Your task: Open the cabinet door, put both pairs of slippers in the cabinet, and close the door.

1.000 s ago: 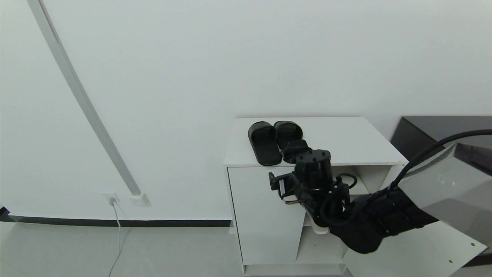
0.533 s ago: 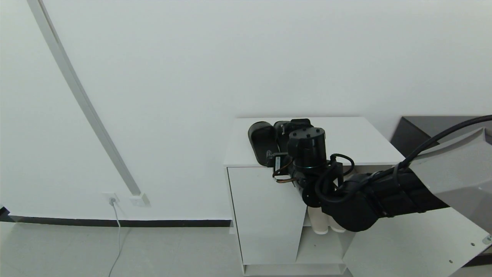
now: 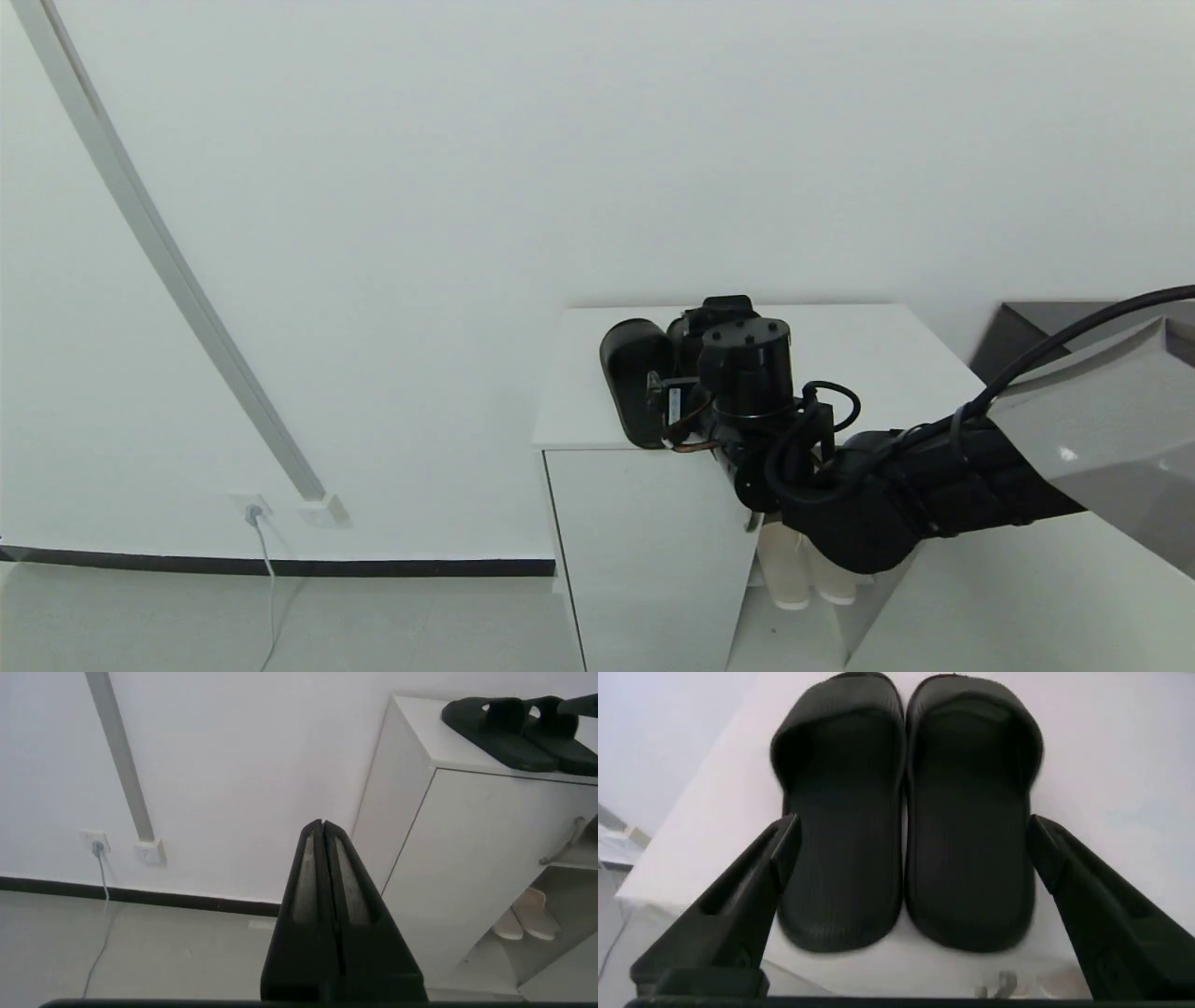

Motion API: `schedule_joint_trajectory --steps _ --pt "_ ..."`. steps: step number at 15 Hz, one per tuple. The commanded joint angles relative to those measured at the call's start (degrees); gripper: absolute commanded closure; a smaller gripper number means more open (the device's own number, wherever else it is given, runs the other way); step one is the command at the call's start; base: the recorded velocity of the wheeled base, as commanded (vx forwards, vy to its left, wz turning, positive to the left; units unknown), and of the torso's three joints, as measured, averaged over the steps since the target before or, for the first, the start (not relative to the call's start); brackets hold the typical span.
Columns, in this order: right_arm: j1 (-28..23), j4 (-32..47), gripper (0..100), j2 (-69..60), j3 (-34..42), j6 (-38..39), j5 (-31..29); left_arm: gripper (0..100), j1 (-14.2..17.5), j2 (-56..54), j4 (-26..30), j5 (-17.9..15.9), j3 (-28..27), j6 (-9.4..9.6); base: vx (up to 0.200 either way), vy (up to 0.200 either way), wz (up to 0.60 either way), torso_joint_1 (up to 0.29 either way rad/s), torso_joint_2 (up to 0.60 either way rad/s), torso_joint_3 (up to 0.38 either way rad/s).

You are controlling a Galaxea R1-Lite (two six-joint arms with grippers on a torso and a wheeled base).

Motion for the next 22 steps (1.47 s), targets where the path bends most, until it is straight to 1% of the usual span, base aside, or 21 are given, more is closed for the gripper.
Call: schedule_joint_trajectory --steps 1,2,6,9,13,19,20,22 --pt "-0.04 -0.91 0 1.25 0.39 -0.01 0.0 100 -0.01 0.0 -0.01 0.03 -0.01 -0.1 0.2 0.0 0.0 -0.002 0.0 0.002" --pt "-0.04 -2.14 0 2.22 0.74 -0.19 0.0 100 -0.01 0.0 -0.01 0.03 -0.01 -0.1 0.2 0.0 0.0 -0.002 0.0 0.007" --pt "-0.04 -5.39 0 4.33 2.06 -1.07 0.44 100 -0.01 0.0 -0.01 0.03 -0.01 -0.45 0.0 0.0 0.0 0.0 0.0 0.0" --pt "-0.65 -5.57 0 7.05 -0.14 -1.07 2.28 100 -0.01 0.0 -0.01 0.03 -0.01 -0.45 0.0 0.0 0.0 0.0 0.0 0.0" --pt "-3.29 -5.04 0 11.97 -8.31 -4.23 3.51 100 -0.01 0.0 -0.01 0.03 -0.01 -0.45 0.0 0.0 0.0 0.0 0.0 0.0" --pt "-6.01 1.2 0 17.42 -19.65 -4.41 4.74 100 -0.01 0.0 -0.01 0.03 -0.01 -0.54 0.0 0.0 0.0 0.0 0.0 0.0" --pt "-6.1 1.38 100 18.3 -20.97 -4.41 4.74 100 -0.01 0.0 -0.01 0.12 -0.01 -0.54 0.0 0.0 0.0 0.0 0.0 0.0" --pt "-6.37 1.55 100 19.09 -22.46 -4.49 5.71 100 -0.01 0.0 -0.01 0.12 -0.01 -0.54 0.0 0.0 0.0 0.0 0.0 0.0"
